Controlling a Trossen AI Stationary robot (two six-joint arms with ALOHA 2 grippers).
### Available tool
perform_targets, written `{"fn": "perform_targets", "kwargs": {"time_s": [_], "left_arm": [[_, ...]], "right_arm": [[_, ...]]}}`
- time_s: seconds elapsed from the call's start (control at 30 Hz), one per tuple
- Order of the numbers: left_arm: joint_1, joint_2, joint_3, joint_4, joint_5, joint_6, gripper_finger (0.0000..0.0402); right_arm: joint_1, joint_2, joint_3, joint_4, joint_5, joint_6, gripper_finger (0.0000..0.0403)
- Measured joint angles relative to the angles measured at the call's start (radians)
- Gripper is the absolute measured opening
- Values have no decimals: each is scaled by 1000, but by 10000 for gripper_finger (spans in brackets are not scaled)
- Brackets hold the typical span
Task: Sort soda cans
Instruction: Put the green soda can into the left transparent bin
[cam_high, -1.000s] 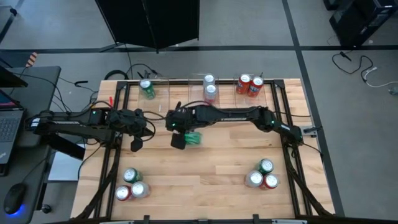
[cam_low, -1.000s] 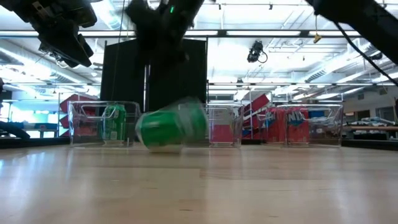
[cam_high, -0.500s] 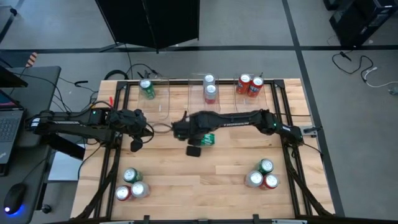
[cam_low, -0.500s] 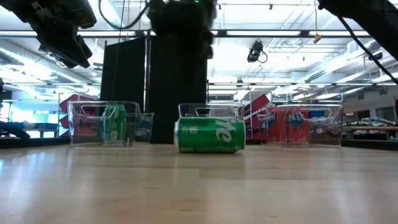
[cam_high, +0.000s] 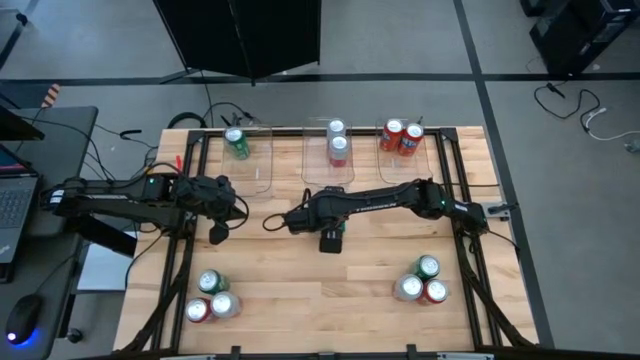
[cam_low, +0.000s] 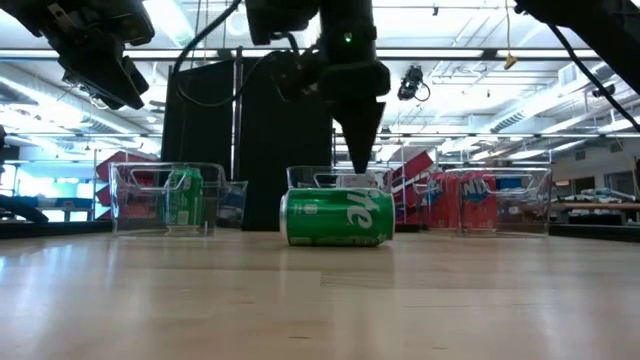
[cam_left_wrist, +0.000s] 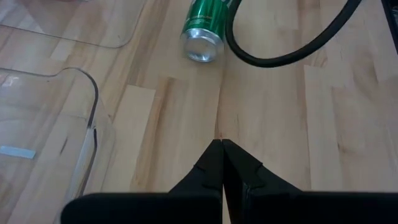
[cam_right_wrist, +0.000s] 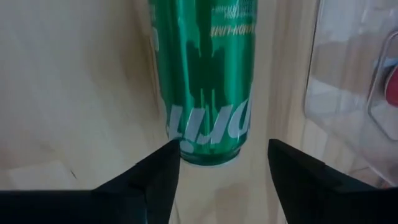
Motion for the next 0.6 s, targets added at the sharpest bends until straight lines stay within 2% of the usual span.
{"fn": "perform_targets", "kwargs": {"time_s": [0.17,0.37,0.47,0.6], "left_arm": [[0,0,0,0,1,1,2],[0,0,0,0,2,3,2],[0,0,0,0,2,4,2],[0,0,0,0,6,4,2]], "right_arm": [[23,-19,-30,-16,31,28,208],[64,-111,-95,46,181,61,145],[77,-201,-223,180,229,86,111],[86,-357,-492,432,264,122,70]]}}
